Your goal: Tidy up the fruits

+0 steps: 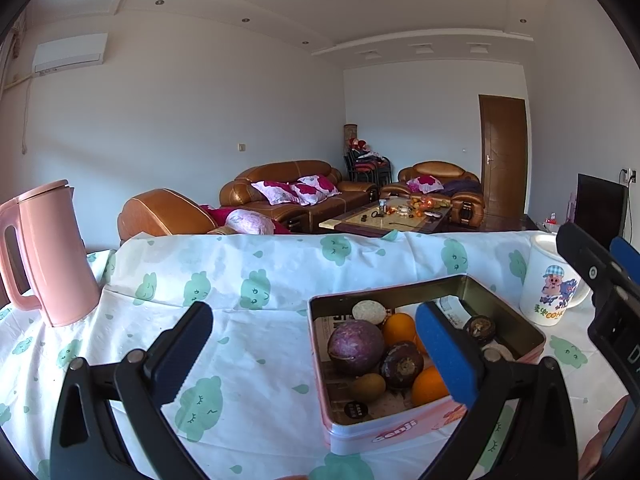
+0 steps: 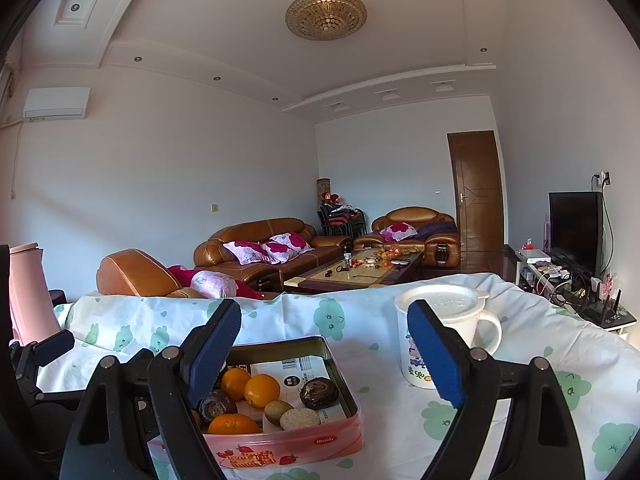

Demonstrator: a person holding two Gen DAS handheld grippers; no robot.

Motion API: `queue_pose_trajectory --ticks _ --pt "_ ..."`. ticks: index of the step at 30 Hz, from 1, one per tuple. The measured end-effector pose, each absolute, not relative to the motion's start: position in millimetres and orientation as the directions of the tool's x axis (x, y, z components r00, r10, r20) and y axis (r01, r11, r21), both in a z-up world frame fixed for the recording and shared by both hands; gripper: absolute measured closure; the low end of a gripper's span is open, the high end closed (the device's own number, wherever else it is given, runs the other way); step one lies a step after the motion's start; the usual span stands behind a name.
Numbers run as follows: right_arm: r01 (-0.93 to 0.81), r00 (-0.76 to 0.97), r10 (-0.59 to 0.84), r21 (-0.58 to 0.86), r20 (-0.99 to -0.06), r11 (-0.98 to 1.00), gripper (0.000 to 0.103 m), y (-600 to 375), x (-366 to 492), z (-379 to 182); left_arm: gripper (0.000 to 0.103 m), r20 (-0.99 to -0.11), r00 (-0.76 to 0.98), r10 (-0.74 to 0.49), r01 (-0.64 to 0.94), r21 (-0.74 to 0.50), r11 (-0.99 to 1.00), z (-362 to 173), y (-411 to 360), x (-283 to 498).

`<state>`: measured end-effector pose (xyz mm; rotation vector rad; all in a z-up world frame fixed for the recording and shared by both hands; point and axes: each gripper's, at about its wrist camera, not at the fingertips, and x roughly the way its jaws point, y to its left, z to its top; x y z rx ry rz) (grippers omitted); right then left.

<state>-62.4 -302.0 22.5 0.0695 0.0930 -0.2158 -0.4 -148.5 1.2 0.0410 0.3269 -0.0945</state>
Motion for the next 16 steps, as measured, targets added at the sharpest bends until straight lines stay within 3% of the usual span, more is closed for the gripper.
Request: queue_pose_trajectory --ticks 16 --pt "0.219 0.970 -0.211 0.064 -0.118 0.974 0.016 -302.2 -59.8 21.1 0.000 -0.331 0.939 -0.095 0.108 0.021 0.994 1.9 -147.2 0.5"
